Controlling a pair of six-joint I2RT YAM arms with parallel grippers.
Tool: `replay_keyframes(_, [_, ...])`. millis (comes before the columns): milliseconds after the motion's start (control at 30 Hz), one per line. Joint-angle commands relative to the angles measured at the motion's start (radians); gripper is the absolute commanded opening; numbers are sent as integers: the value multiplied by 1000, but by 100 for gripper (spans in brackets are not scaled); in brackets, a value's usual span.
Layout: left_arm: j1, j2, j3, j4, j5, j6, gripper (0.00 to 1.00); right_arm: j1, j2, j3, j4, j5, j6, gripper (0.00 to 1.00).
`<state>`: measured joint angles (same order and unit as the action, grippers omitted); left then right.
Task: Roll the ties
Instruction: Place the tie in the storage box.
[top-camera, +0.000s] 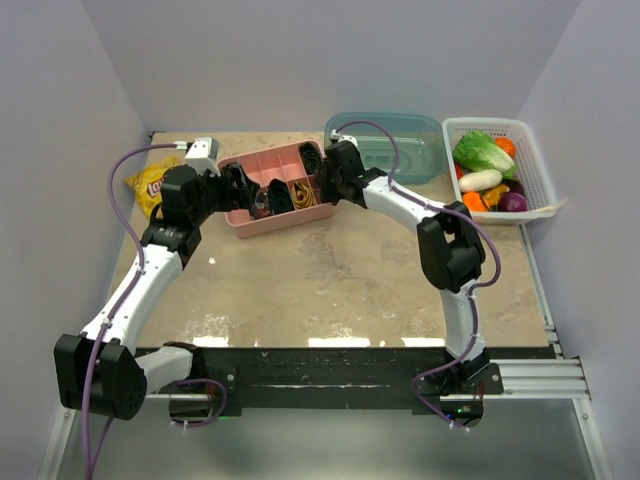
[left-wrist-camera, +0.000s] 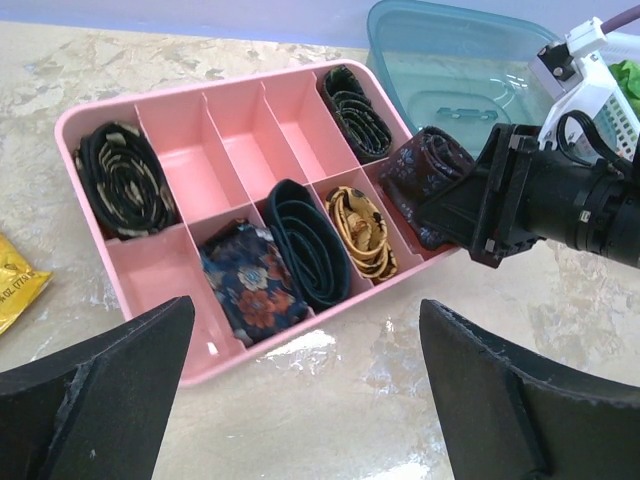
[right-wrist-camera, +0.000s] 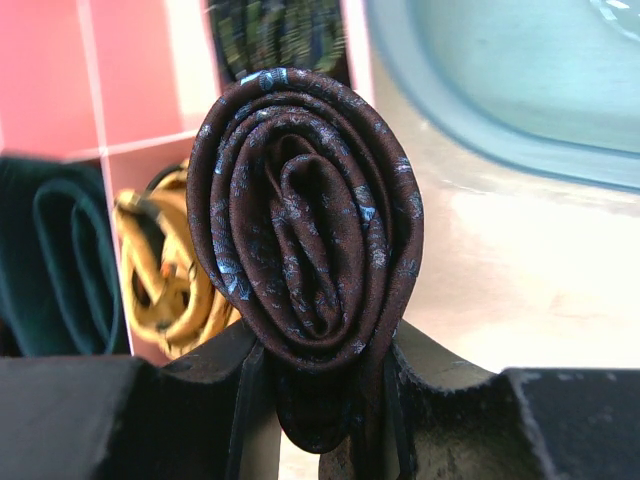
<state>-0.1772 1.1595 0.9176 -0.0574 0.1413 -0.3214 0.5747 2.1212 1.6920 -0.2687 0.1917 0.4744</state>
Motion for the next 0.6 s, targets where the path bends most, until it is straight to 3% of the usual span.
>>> replay_keyframes(0, [2, 12, -13, 42, 23, 2, 100, -42, -29, 15, -84, 63, -39, 0])
replay_keyframes(567, [2, 31, -14, 42, 37, 2, 100, -42, 138, 176, -155, -3, -62, 0])
